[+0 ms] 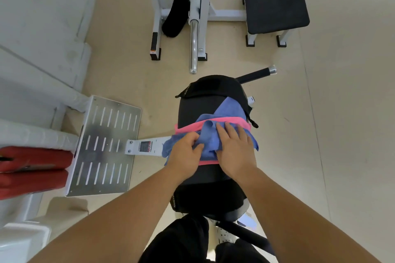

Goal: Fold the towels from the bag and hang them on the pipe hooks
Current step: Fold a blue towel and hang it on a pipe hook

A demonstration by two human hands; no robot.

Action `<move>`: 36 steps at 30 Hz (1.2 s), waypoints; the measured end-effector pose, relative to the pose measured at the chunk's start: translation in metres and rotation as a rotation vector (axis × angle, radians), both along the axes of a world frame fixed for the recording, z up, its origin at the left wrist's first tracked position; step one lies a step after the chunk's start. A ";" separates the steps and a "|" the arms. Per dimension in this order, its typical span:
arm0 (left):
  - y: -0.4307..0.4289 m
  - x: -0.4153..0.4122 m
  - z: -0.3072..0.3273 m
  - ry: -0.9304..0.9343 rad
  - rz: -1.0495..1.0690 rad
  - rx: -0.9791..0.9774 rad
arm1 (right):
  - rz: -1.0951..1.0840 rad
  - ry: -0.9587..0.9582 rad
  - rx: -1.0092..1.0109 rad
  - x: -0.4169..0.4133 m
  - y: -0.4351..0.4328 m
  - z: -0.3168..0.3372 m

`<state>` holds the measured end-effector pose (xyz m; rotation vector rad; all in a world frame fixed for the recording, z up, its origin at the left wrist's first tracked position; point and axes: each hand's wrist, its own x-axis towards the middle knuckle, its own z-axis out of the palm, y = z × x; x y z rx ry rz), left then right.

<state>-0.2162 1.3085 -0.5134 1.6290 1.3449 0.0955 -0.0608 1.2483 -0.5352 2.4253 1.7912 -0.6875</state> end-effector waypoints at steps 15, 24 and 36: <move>0.015 -0.080 0.143 -0.444 0.055 0.168 | 0.124 0.486 0.306 -0.046 0.012 0.152; 0.005 -0.123 0.210 -0.557 -0.067 0.162 | 0.167 0.856 0.282 -0.098 0.006 0.222; -0.066 -0.201 0.201 -0.130 0.175 0.225 | 0.355 0.615 0.417 -0.118 -0.006 0.242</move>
